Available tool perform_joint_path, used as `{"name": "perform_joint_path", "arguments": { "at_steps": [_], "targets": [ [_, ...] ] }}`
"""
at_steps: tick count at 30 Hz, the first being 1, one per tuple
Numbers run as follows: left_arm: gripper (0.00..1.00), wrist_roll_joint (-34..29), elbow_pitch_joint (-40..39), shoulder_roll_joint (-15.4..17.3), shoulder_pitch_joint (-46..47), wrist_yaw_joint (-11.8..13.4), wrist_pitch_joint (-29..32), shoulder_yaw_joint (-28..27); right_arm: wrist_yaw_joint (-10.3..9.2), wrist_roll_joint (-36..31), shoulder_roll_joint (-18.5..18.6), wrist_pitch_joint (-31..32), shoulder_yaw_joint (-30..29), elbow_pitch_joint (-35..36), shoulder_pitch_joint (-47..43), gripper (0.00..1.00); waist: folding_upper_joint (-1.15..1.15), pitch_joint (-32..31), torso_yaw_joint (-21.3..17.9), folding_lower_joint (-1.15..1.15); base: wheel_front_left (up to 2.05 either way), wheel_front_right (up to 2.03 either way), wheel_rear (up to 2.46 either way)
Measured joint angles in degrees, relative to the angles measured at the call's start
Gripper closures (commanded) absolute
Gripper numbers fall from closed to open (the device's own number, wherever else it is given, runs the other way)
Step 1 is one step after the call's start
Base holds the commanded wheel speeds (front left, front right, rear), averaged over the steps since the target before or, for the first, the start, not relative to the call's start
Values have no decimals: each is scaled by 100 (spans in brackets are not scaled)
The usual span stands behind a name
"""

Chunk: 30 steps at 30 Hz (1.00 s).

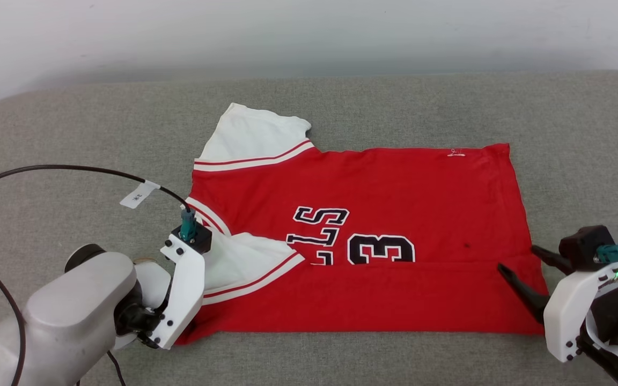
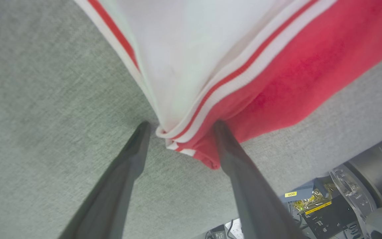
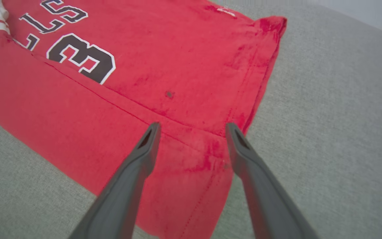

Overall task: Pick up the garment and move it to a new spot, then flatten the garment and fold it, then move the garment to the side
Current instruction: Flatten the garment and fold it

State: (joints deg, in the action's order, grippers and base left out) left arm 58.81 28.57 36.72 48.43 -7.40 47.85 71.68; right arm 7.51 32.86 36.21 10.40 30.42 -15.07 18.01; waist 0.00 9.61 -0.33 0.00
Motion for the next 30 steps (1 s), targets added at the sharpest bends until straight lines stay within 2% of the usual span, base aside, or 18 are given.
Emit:
{"name": "perform_joint_path", "arguments": {
  "at_steps": [6,11,15,16,17,18,19,21,22,26,30],
  "targets": [
    [100,75,-207,-25,-64,2,-140,77,0,-14,155,178,-30,20,179,0,0,-106,-2,0,0,0,0],
    [100,-14,-464,59,-134,1,-311,149,0,60,620,768,-97,220,541,0,0,-364,66,0,0,0,0],
    [100,-25,-613,79,-199,1,-358,160,0,279,948,1588,65,441,775,0,0,-496,119,0,0,0,0],
    [100,-25,-613,79,-199,1,-358,160,0,279,948,1588,65,441,775,0,0,-496,119,0,0,0,0],
    [100,-54,-687,96,-218,0,-374,169,0,558,1094,2116,218,597,832,0,0,-518,144,0,0,0,0],
    [100,-54,-687,96,-218,0,-374,169,0,558,1094,2116,218,597,832,0,0,-518,144,0,0,0,0],
    [100,-58,-743,119,-218,1,-424,168,0,896,1223,2618,379,712,877,0,0,-517,162,0,0,0,0],
    [100,-63,-766,131,-218,1,-444,170,0,1082,1267,2852,443,745,877,0,0,-511,169,0,0,0,0],
    [100,-86,-793,136,-214,0,-471,170,0,1267,1393,3217,573,784,872,0,0,-483,193,0,0,0,0],
    [100,-129,-833,126,-178,0,-526,176,0,1479,1406,3598,686,671,820,0,0,-385,244,0,0,0,0],
    [100,-200,-886,96,-56,0,-552,176,0,1505,1194,3655,691,326,699,0,0,-254,318,0,0,0,0]
  ]
}}
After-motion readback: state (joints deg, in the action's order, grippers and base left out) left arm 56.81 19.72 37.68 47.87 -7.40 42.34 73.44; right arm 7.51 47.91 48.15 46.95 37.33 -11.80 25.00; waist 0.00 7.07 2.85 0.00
